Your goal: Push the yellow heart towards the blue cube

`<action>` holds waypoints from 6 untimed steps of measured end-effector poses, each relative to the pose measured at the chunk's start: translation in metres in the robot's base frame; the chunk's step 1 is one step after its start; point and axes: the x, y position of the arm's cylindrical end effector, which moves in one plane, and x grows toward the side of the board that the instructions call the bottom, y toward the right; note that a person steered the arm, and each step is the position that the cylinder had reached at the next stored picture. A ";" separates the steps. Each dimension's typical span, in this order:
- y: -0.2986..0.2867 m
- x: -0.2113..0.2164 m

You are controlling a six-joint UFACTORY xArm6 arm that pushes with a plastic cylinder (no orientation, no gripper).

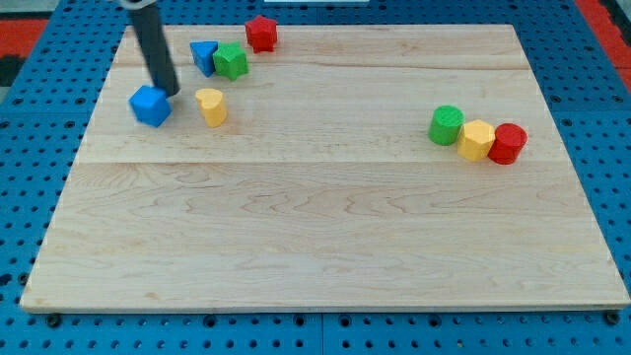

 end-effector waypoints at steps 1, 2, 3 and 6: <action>-0.004 -0.012; 0.013 -0.043; 0.089 -0.025; 0.131 -0.019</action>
